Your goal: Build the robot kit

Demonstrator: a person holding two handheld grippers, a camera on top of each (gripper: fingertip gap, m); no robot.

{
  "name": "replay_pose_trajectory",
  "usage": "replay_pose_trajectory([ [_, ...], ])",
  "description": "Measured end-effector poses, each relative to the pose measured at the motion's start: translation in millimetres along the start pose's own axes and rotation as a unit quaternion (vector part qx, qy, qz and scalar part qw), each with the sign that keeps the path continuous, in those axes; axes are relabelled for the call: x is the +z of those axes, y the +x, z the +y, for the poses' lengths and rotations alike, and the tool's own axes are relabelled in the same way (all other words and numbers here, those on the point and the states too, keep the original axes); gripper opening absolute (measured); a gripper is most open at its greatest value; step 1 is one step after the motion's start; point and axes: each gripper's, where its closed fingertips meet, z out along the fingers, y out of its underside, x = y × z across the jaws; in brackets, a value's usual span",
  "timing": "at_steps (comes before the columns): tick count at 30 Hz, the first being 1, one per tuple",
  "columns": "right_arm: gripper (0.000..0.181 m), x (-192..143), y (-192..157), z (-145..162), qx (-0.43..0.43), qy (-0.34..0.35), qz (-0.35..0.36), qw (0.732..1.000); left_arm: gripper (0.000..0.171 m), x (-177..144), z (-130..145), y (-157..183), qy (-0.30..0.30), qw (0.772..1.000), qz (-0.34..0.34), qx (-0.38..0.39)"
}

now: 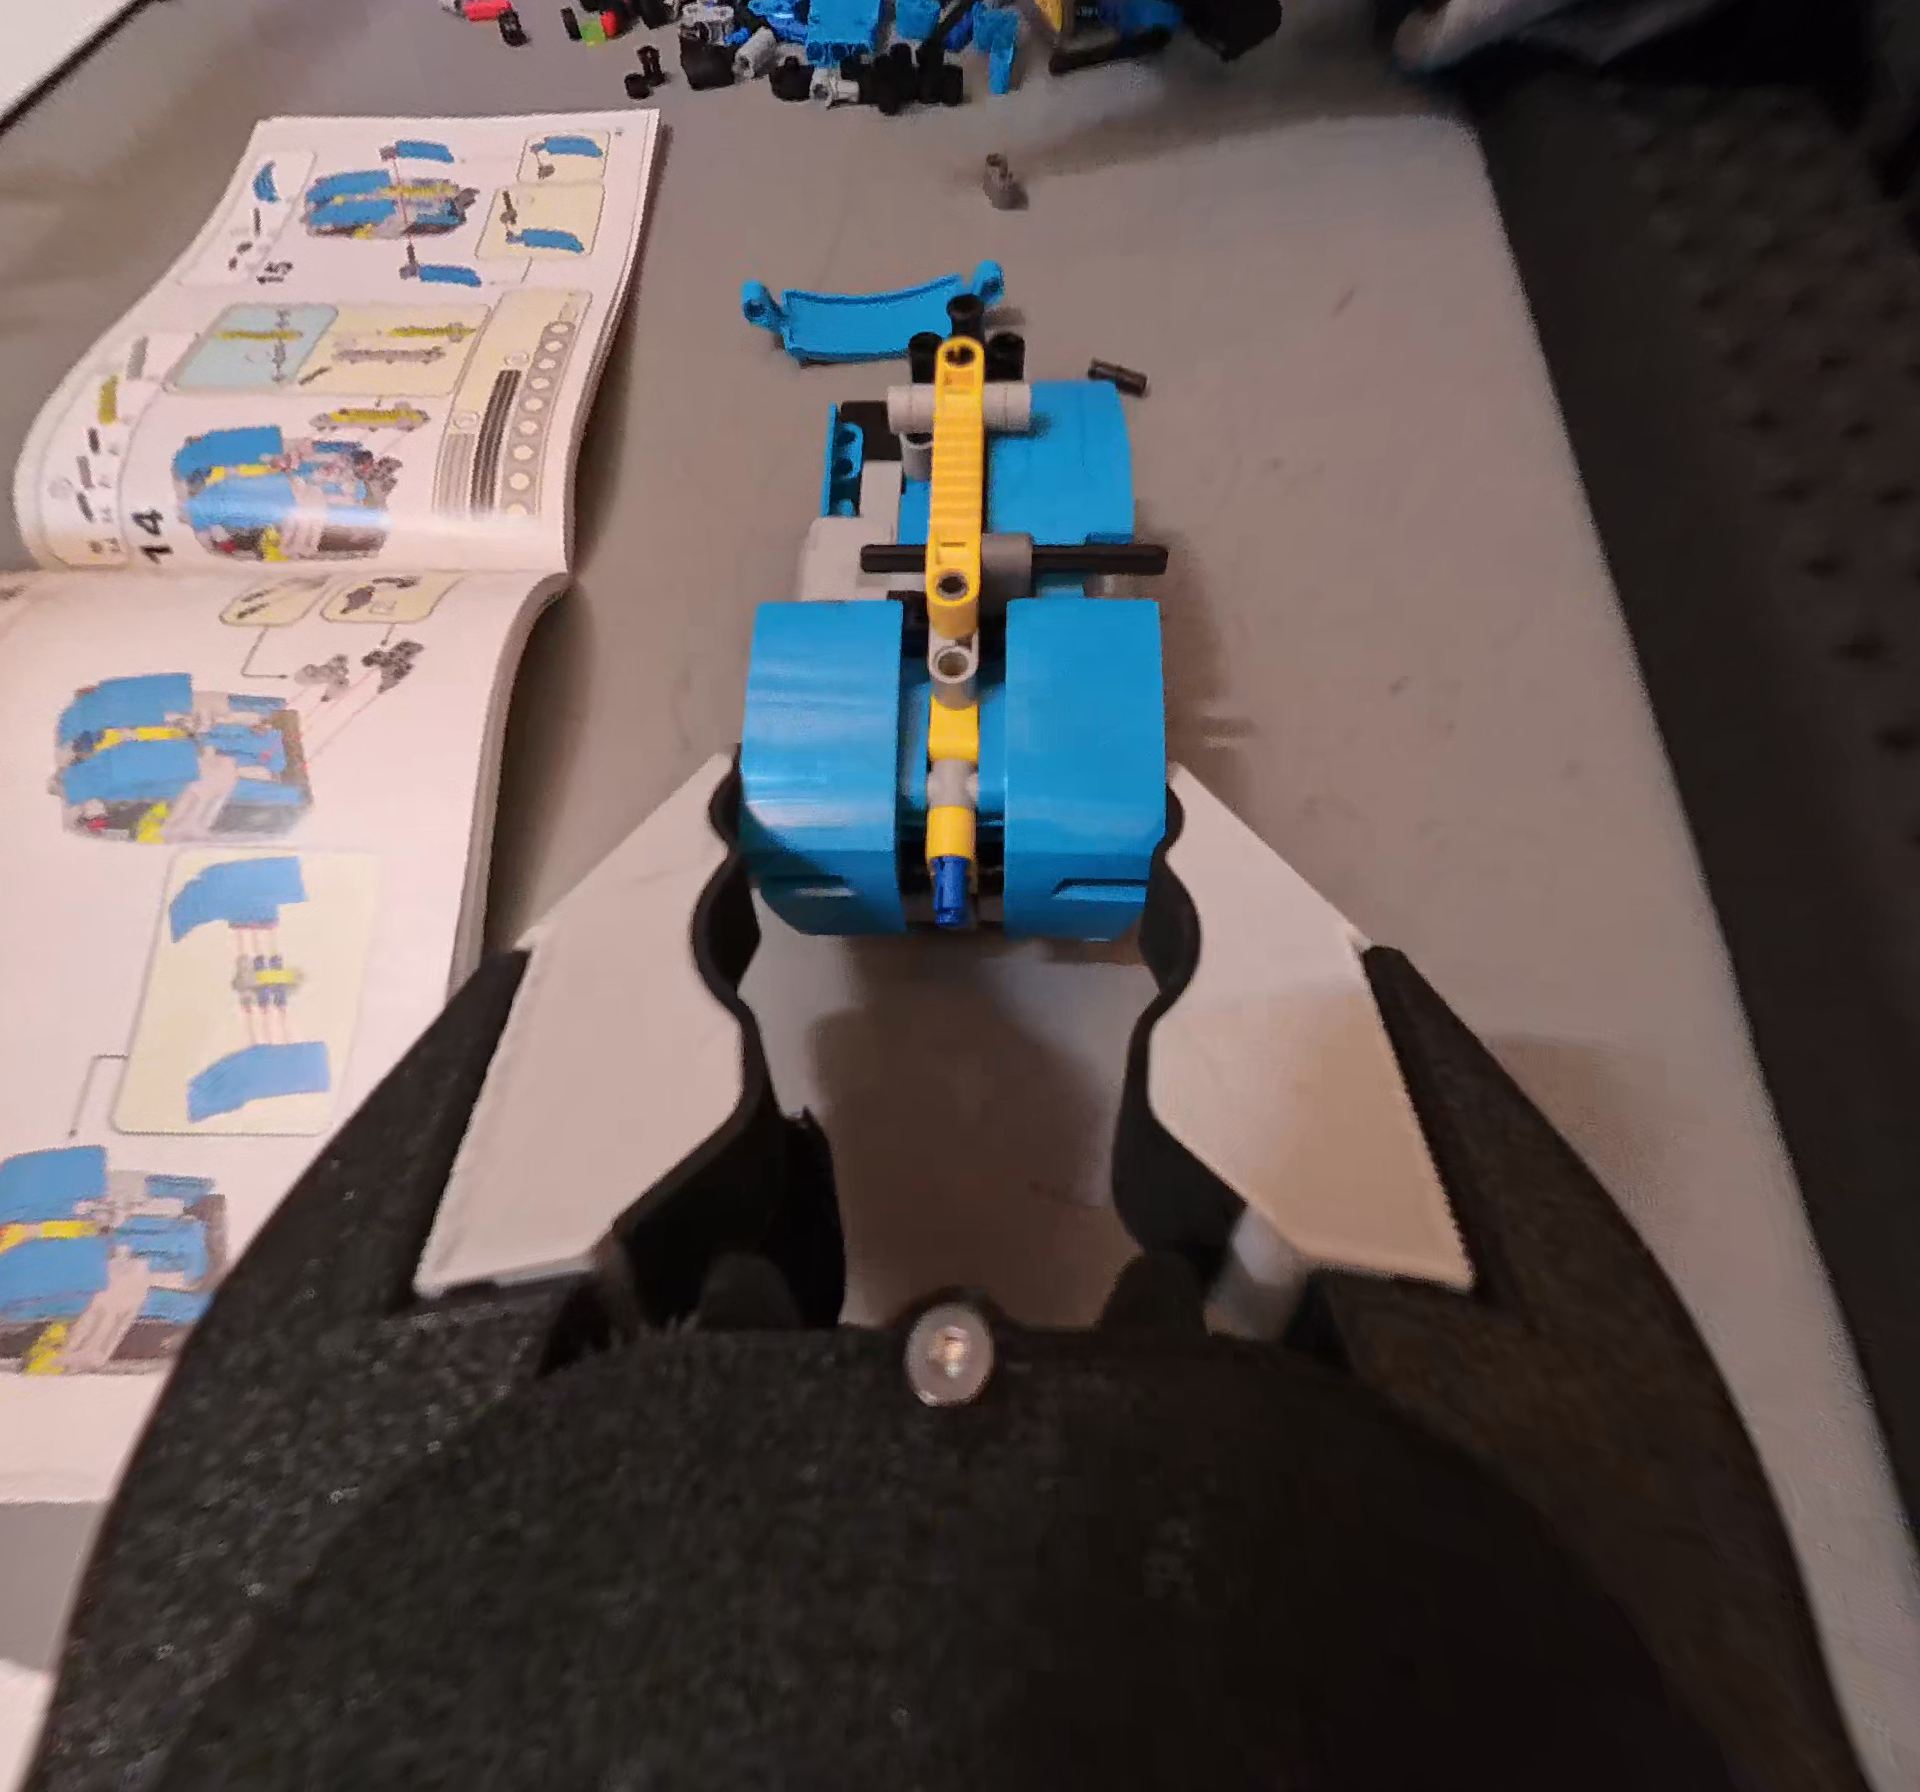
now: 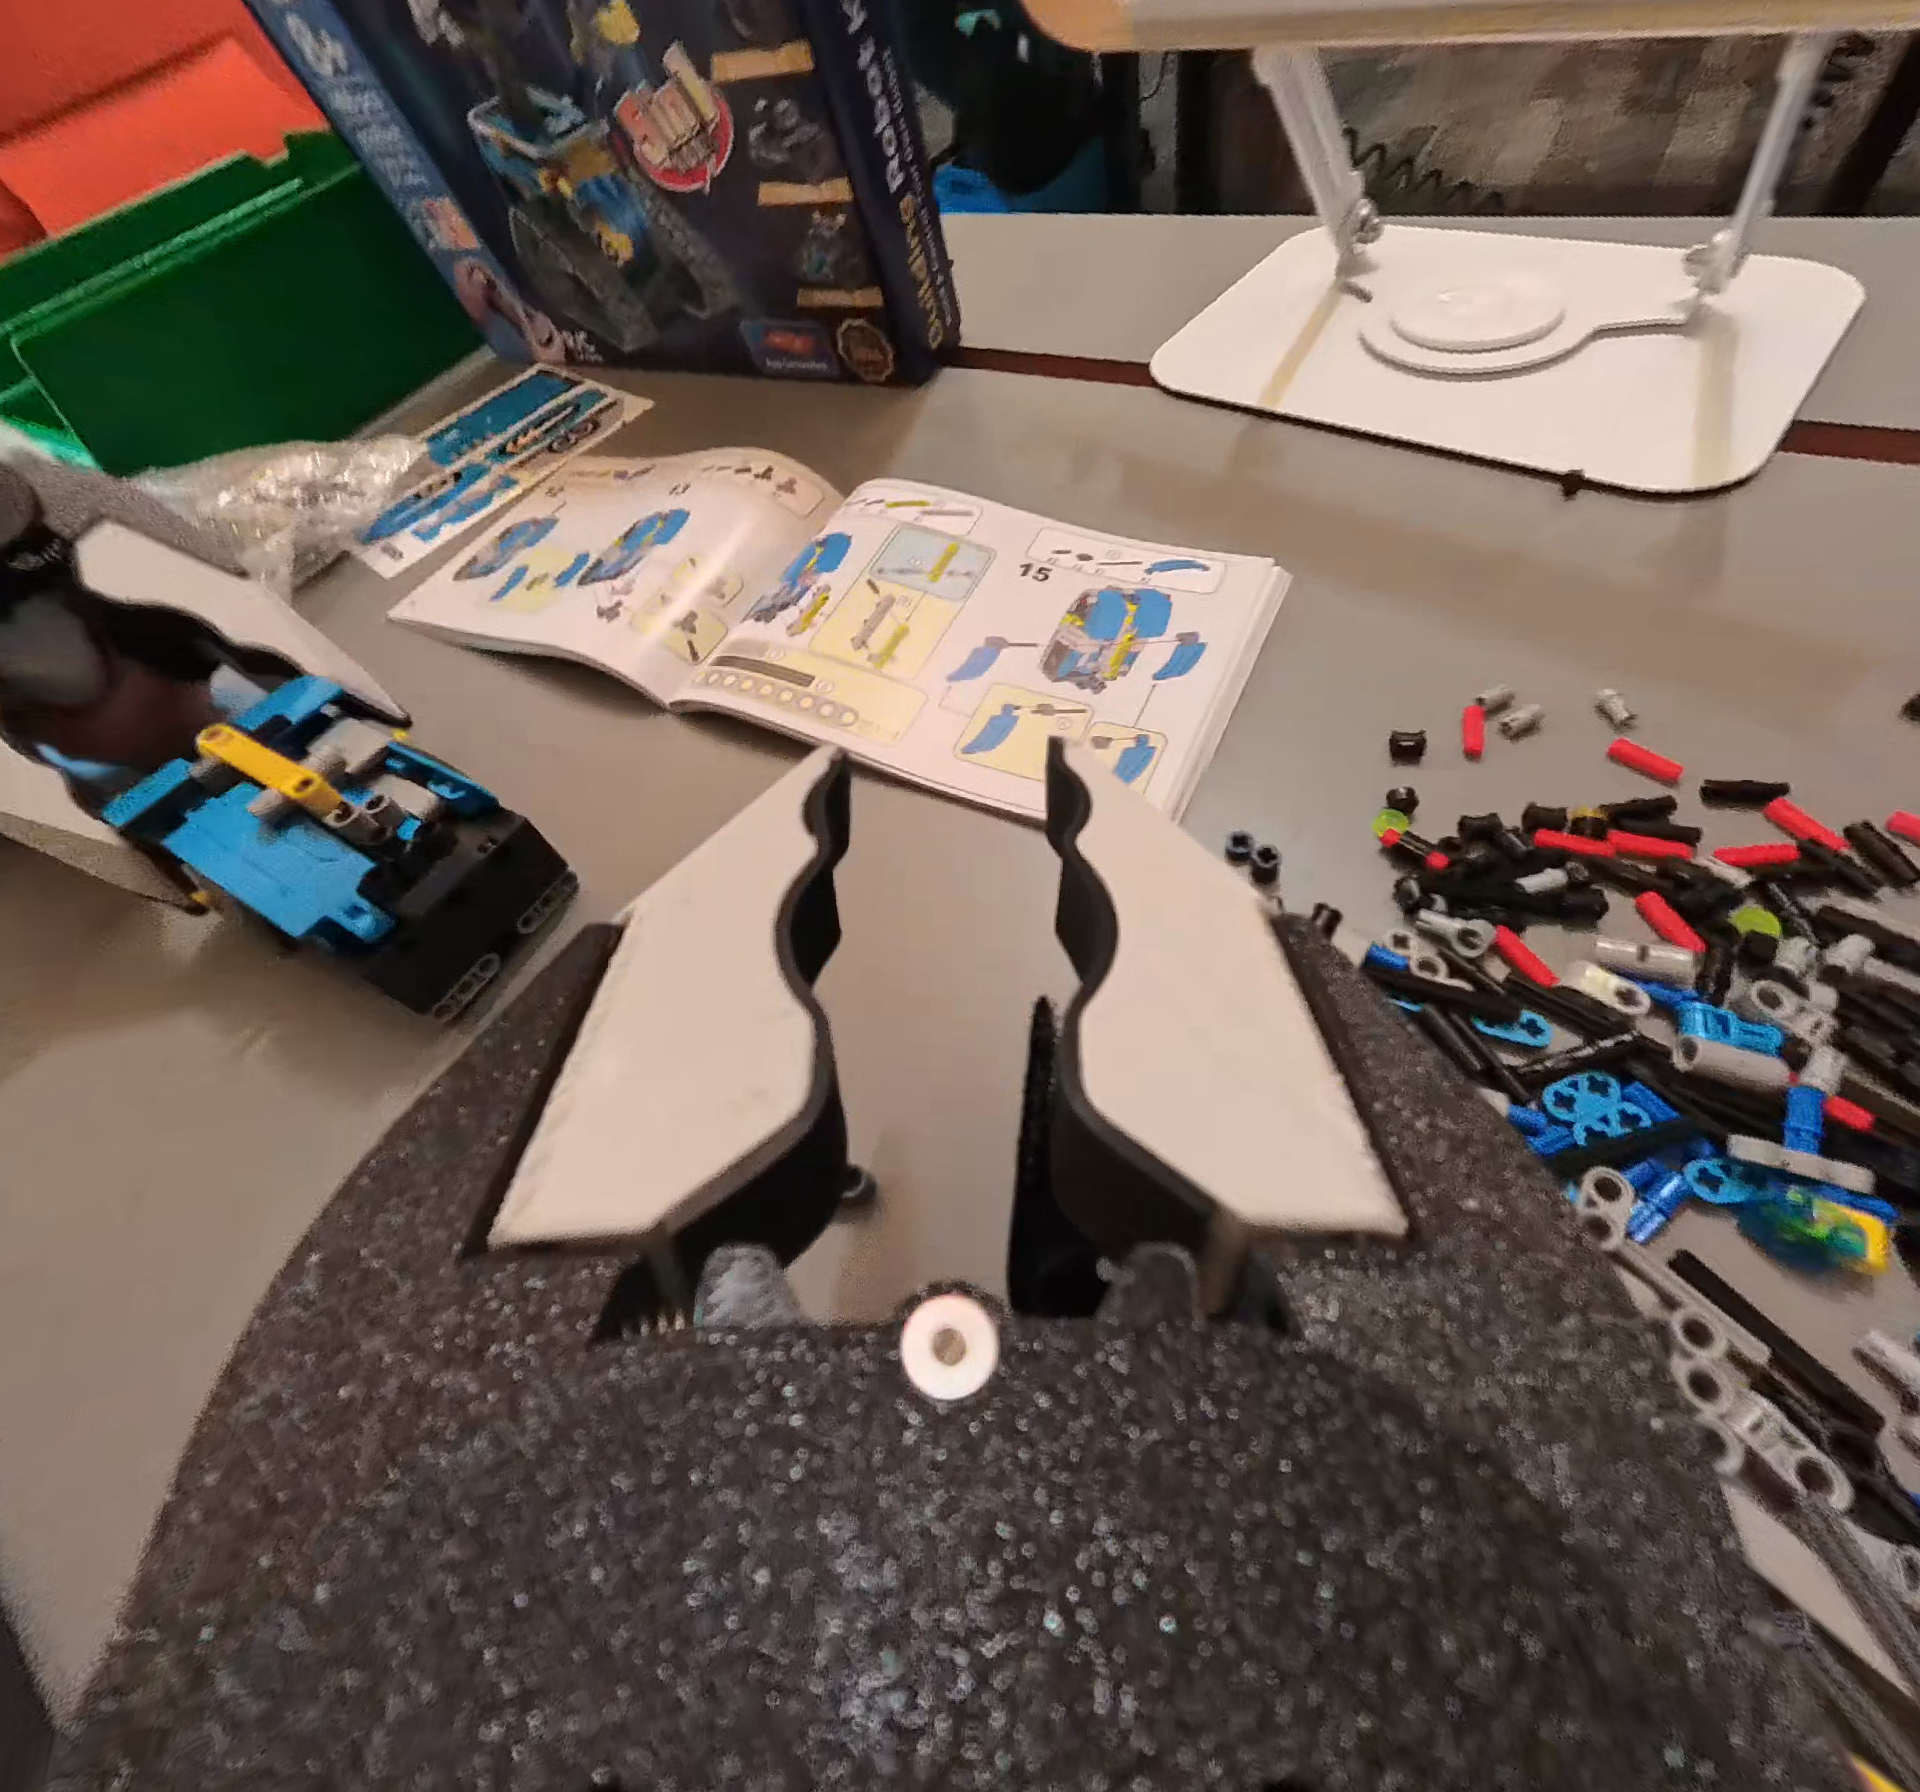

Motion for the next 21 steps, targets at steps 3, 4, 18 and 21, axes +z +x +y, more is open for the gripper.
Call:
replay_pose_trajectory([
  [3, 0.036, 9, -4, 12, -0.031, -0.034, 0.000, 0.999, 0.074, 1, 2, 2, -0.006, 0.999, -0.019, 0.035],
  [4, 0.036, 11, -5, 15, -0.036, -0.044, 0.000, 0.998, 0.074, 1, 2, 2, -0.006, 0.999, -0.019, 0.036],
  [18, 0.035, 25, -17, 30, -0.016, -0.083, -0.047, 0.995, 0.075, 3, 4, 4, -0.015, 1.000, 0.016, 0.004],
  [21, 0.033, 27, -21, 34, -0.013, -0.095, -0.061, 0.994, 0.075, 3, 4, 4, -0.017, 1.000, 0.022, -0.003],
])
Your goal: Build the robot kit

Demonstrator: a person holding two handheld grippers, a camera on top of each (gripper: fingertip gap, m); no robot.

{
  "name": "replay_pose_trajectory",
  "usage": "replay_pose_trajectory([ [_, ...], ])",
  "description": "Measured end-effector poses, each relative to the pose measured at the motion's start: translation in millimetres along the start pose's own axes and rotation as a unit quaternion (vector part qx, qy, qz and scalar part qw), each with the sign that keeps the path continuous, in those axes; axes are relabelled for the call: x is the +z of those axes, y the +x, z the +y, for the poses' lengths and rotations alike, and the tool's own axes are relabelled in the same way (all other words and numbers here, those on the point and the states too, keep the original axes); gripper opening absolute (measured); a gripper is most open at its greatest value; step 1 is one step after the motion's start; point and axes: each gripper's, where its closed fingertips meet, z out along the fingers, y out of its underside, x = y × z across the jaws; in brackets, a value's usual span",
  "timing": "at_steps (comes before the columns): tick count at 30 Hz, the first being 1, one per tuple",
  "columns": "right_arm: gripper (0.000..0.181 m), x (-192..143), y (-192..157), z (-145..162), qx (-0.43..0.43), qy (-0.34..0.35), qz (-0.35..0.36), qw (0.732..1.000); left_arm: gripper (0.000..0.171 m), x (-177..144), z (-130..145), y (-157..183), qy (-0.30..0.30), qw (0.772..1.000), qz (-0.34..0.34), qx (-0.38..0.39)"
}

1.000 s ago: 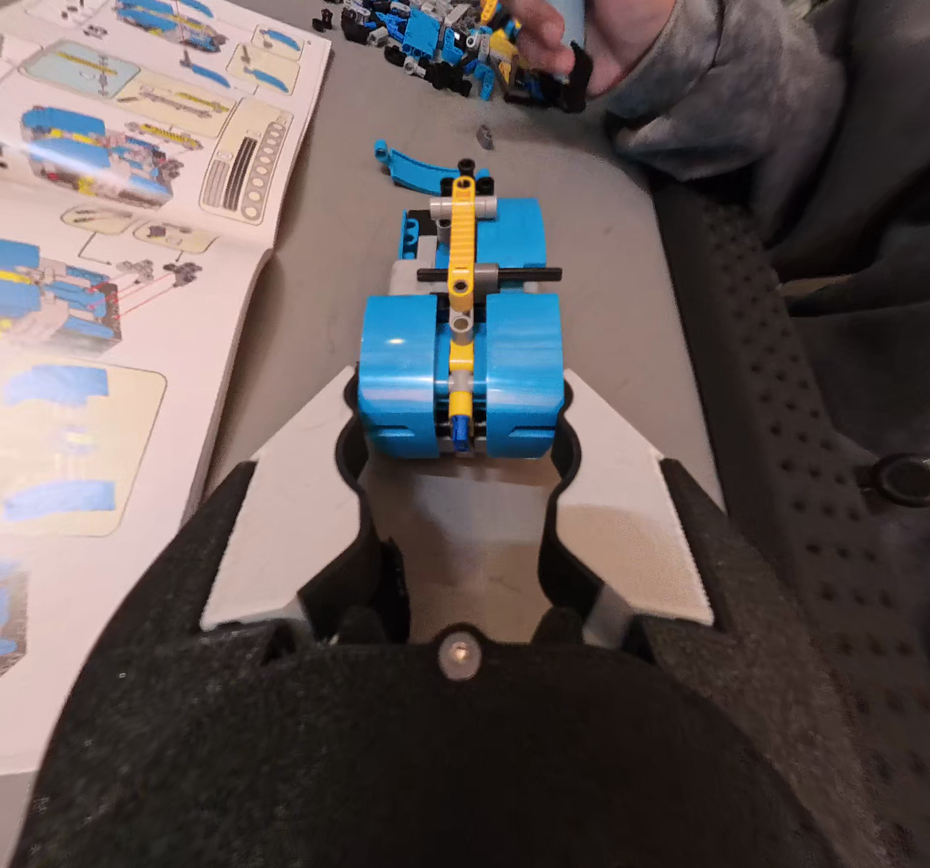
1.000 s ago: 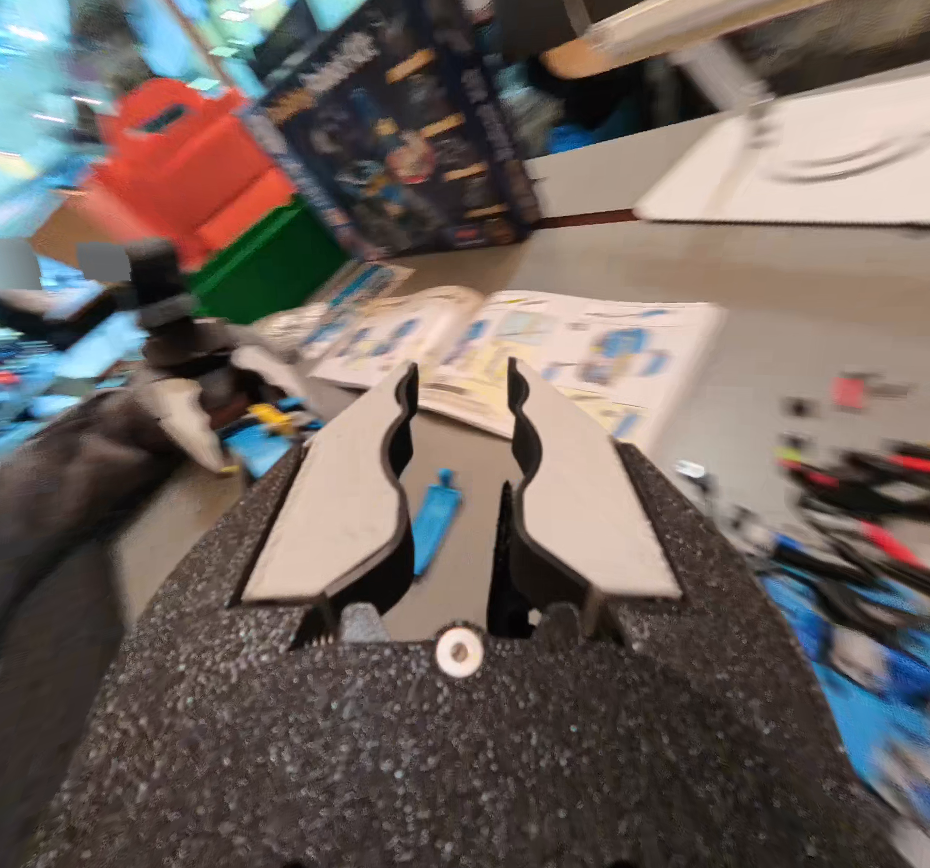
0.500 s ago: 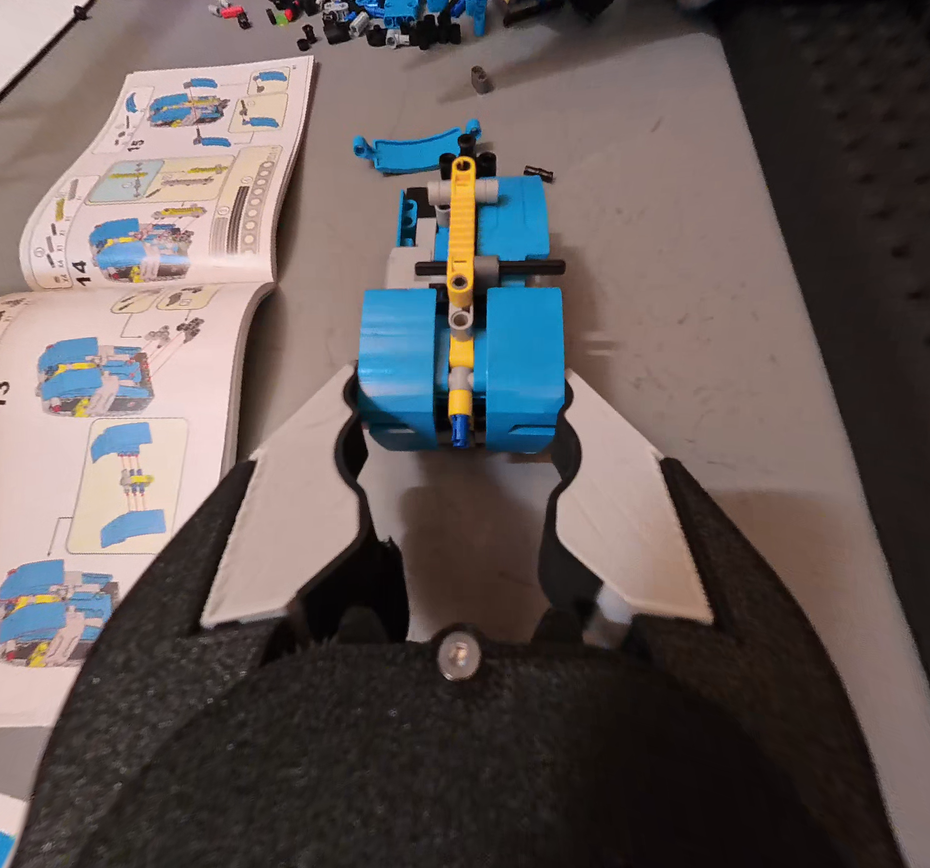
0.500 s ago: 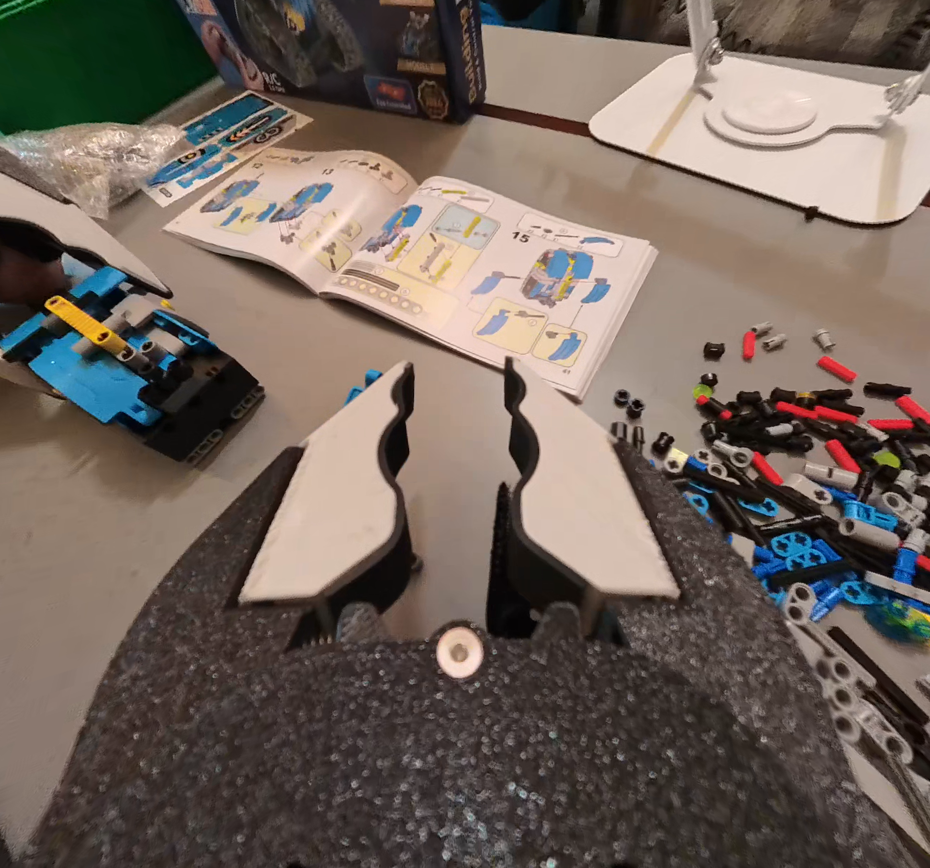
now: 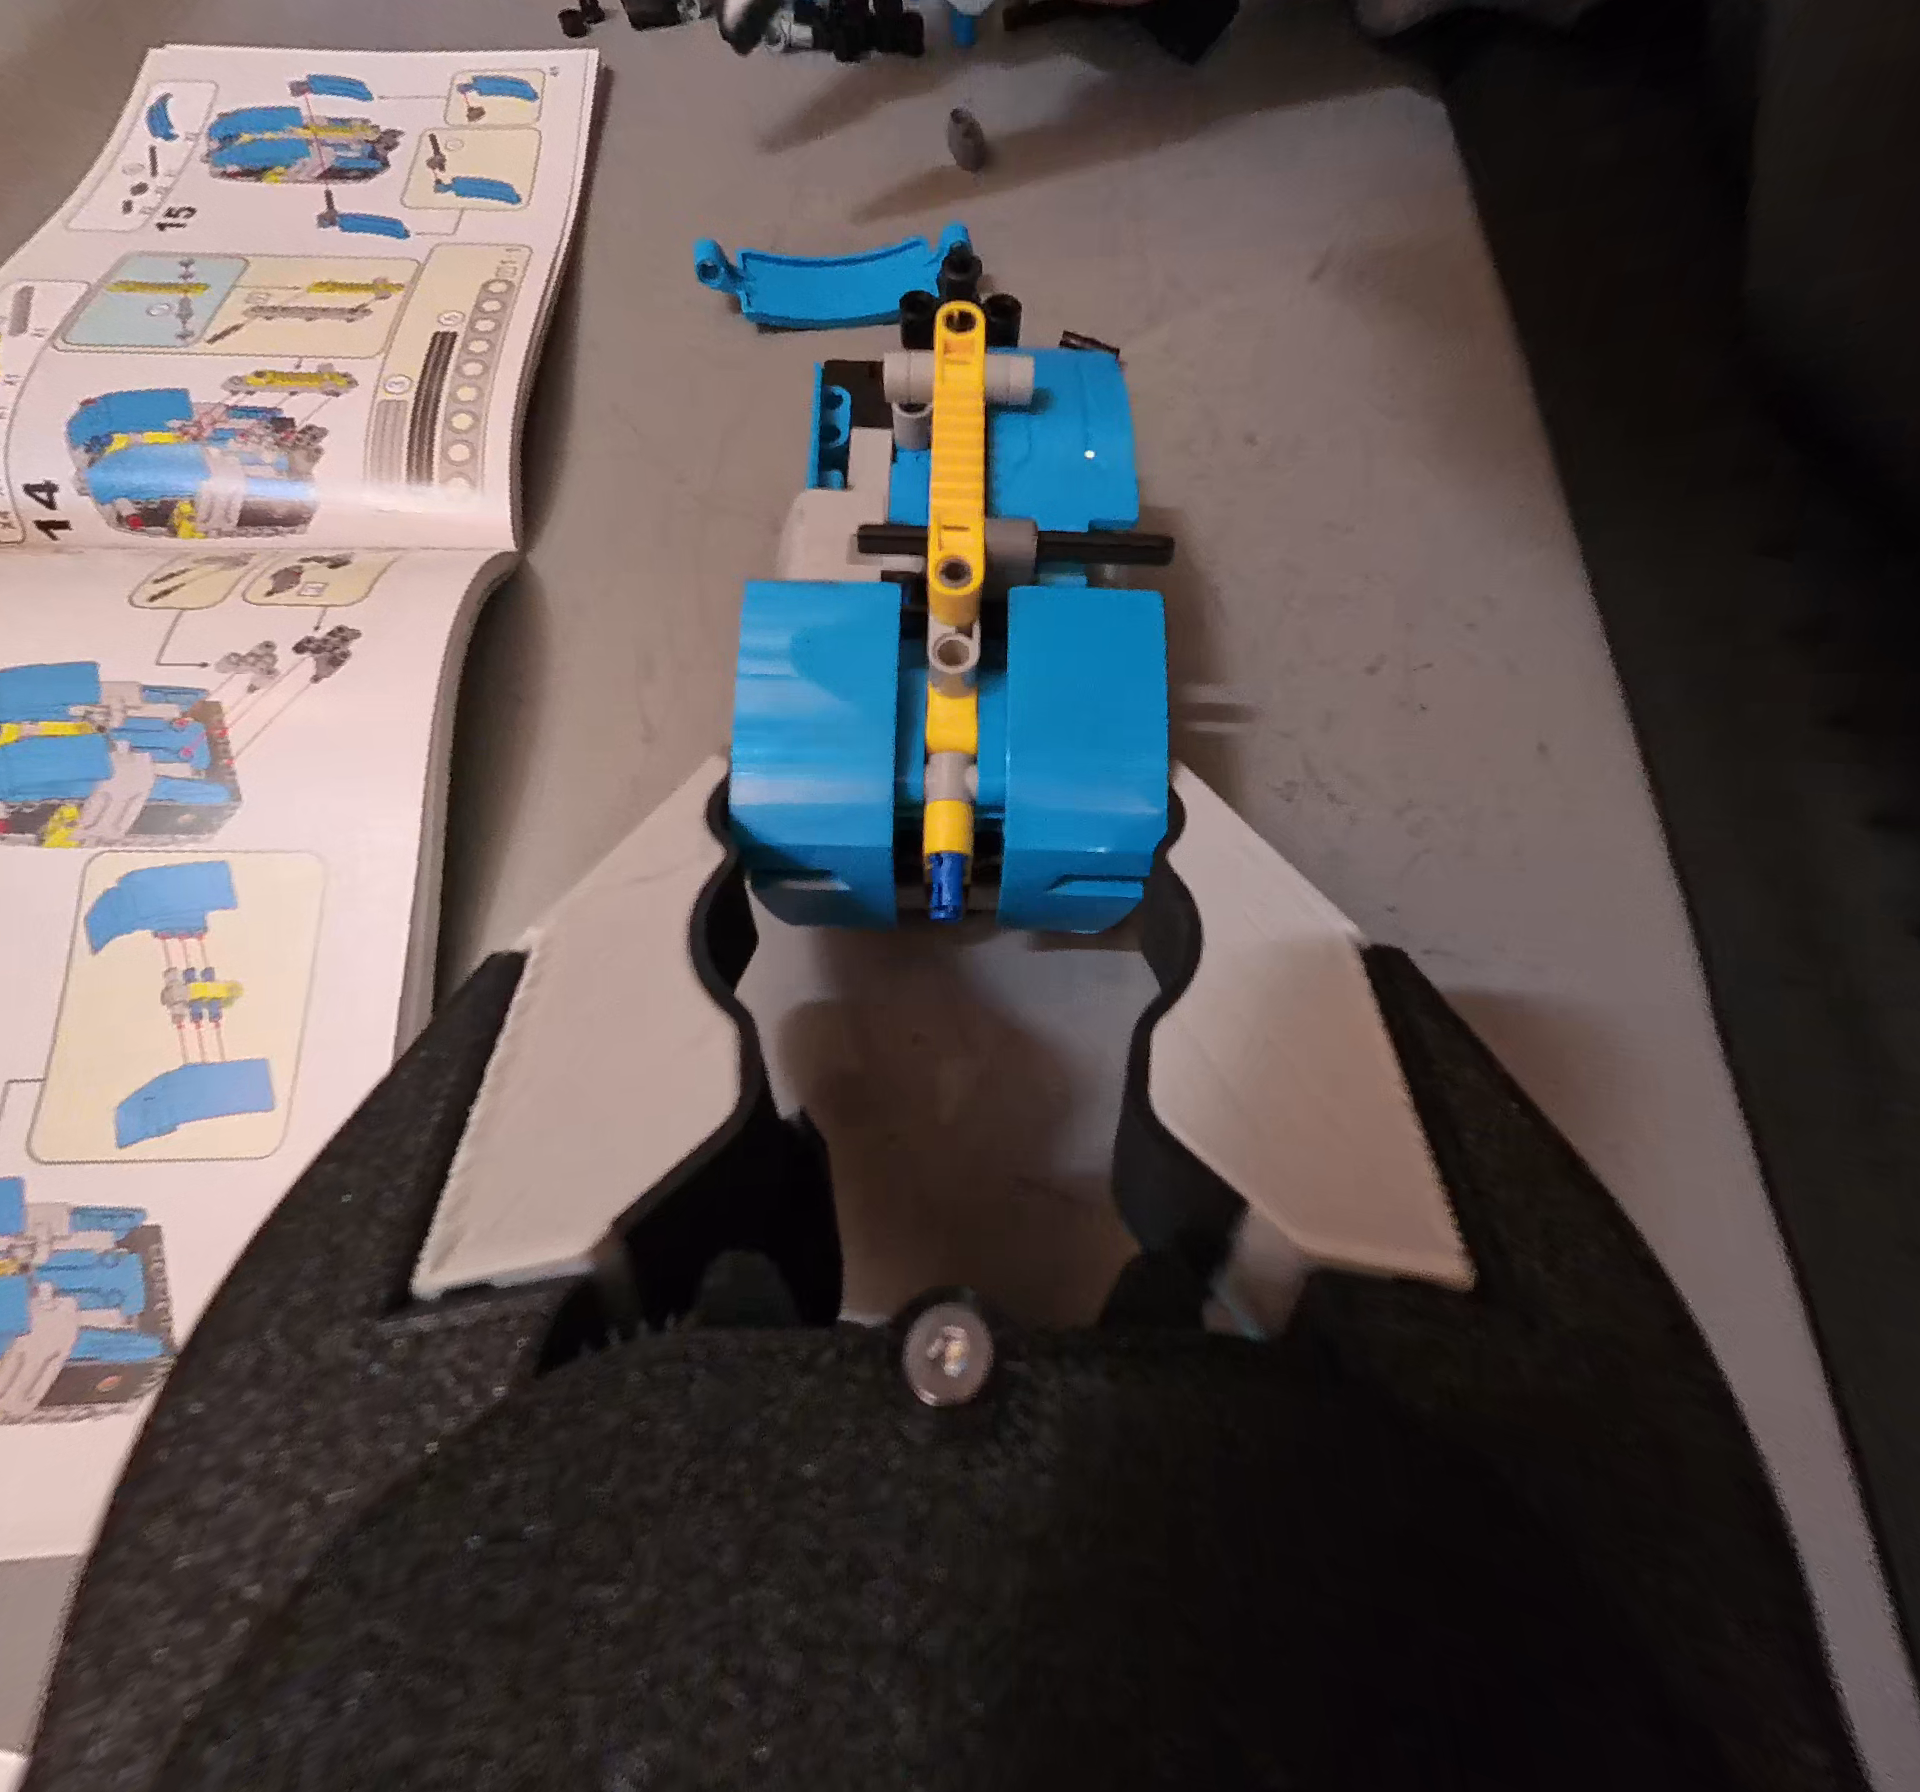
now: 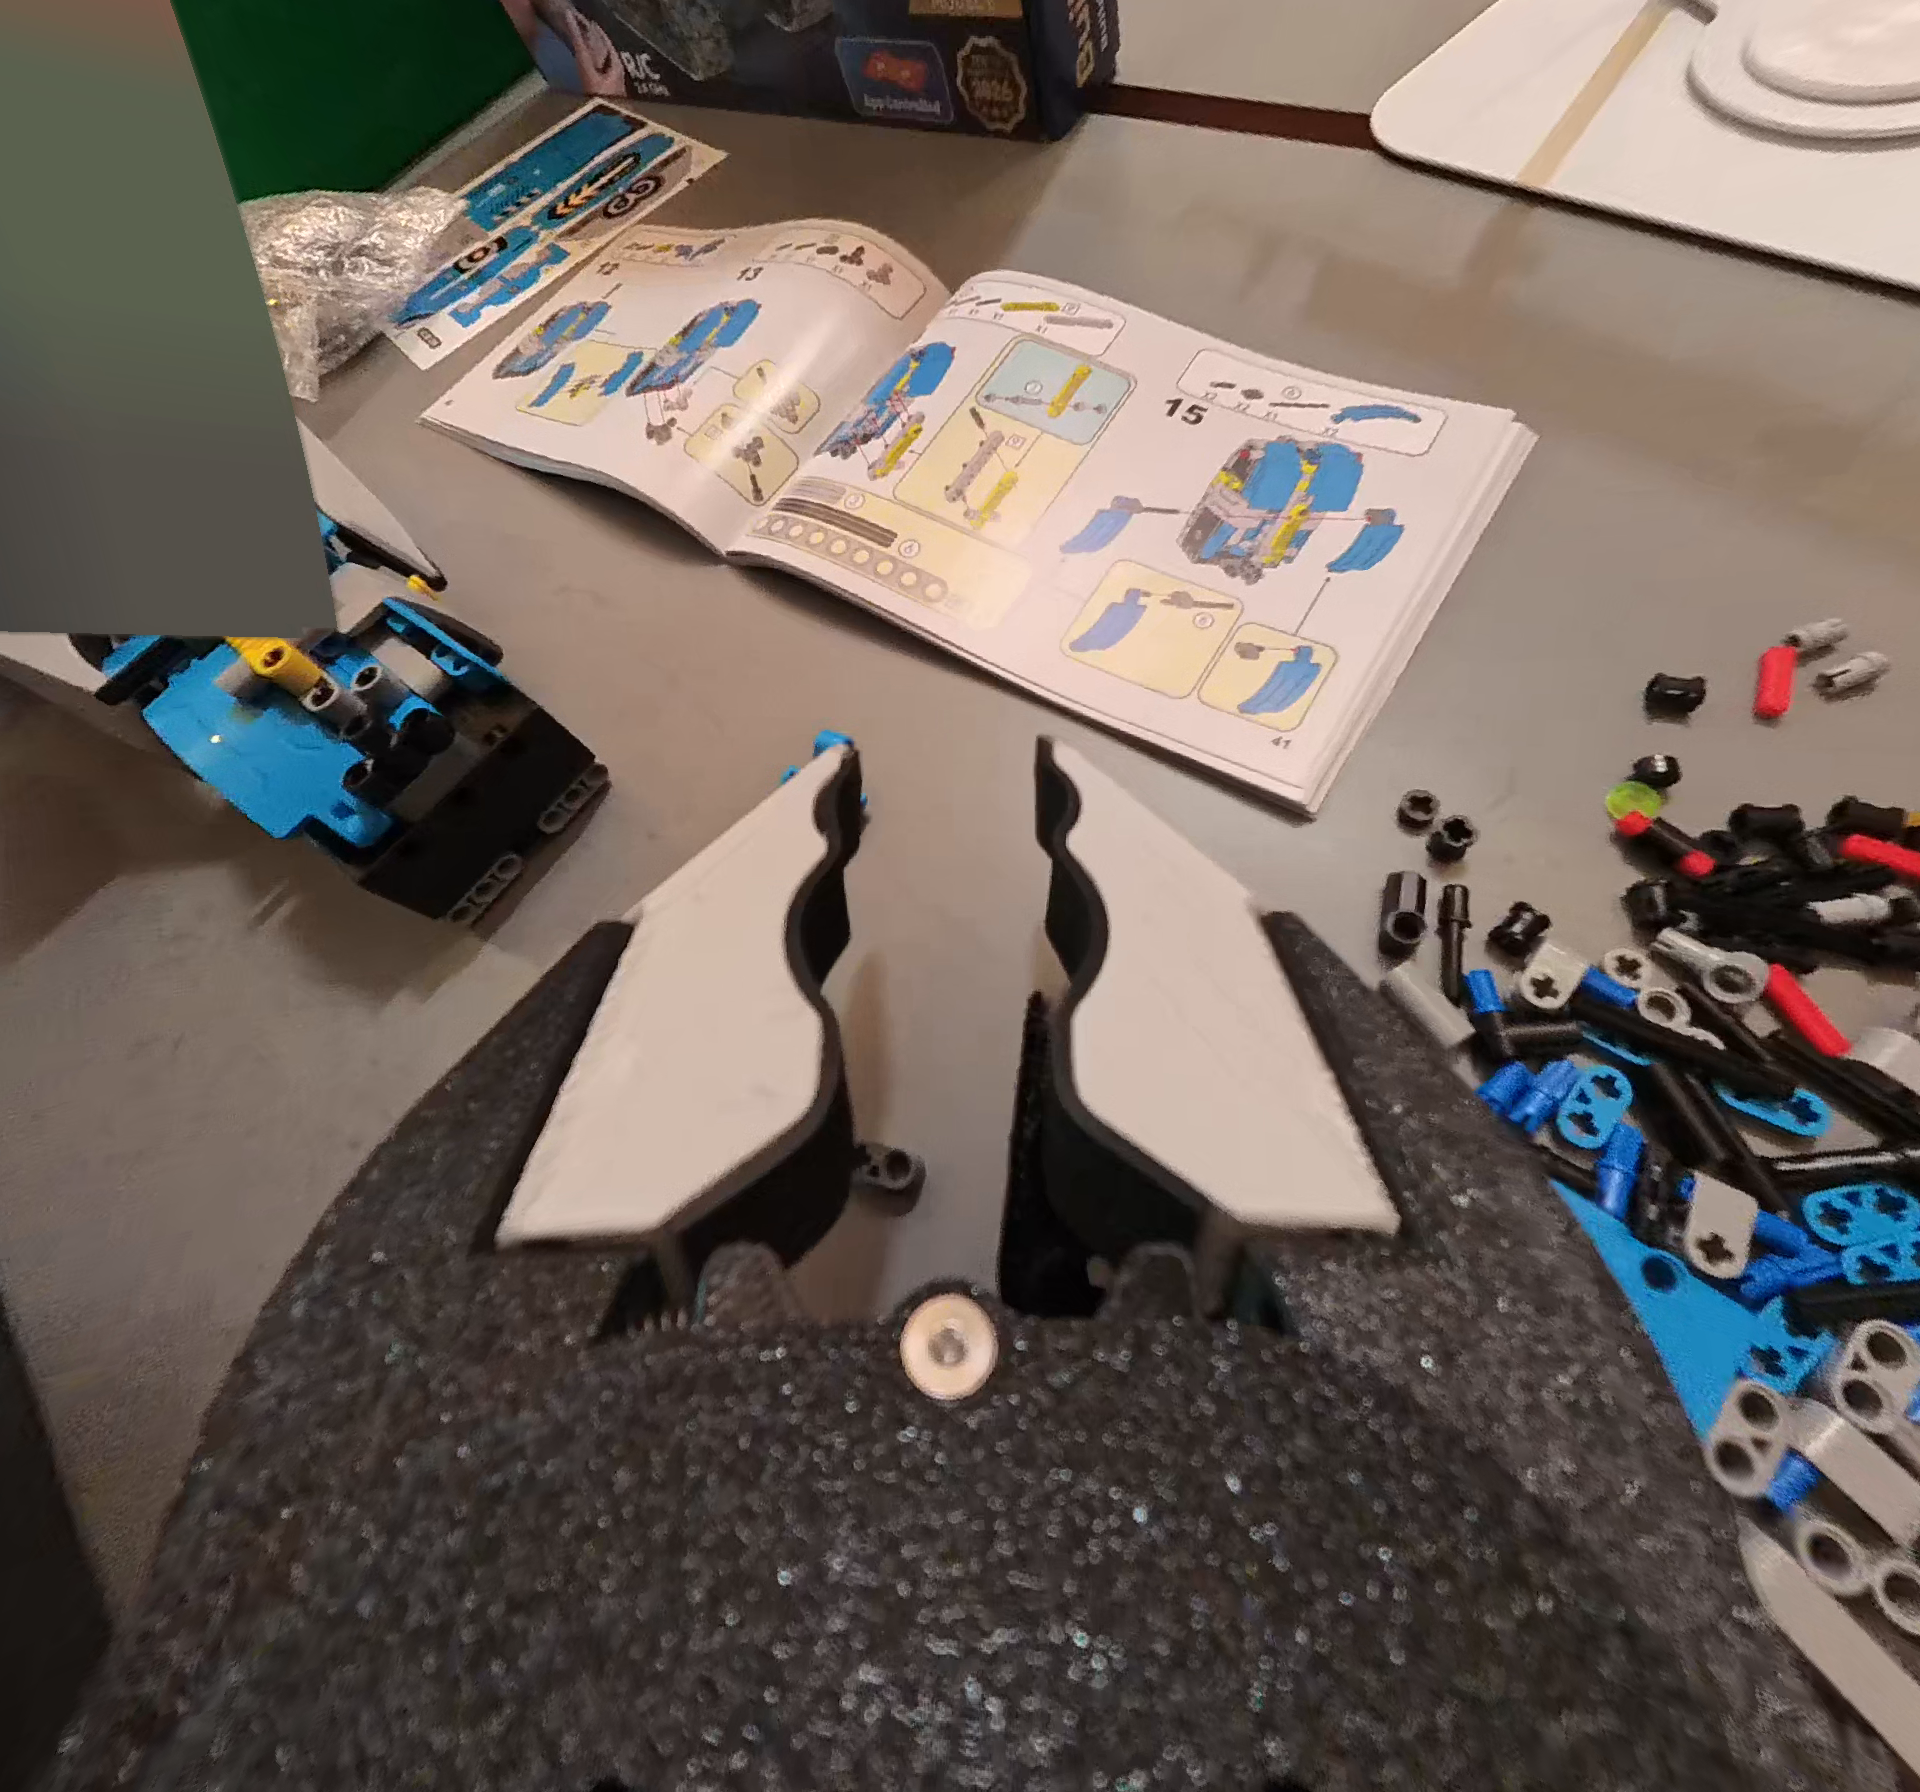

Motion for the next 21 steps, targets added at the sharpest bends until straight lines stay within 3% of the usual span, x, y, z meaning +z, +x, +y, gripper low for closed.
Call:
replay_pose_trajectory([
  [9, 0.035, 2, 3, 3, 0.000, -0.007, 0.007, 1.000, 0.075, 0, 0, 0, -0.001, 1.000, 0.001, -0.001],
  [12, 0.045, 1, 21, 6, -0.003, -0.023, 0.058, 0.998, 0.075, -1, -1, 2, 0.003, 1.000, 0.009, -0.004],
  [14, 0.058, 3, 36, 6, -0.010, -0.048, 0.086, 0.995, 0.084, -3, -5, 5, 0.016, 0.999, 0.033, -0.020],
  [18, 0.070, 14, 54, 18, 0.019, -0.119, 0.111, 0.987, 0.091, -22, -37, 12, 0.092, 0.988, 0.093, -0.079],
  [21, 0.068, 16, 52, 20, 0.014, -0.121, 0.111, 0.986, 0.090, -35, -59, 1, 0.118, 0.986, 0.083, -0.085],
])
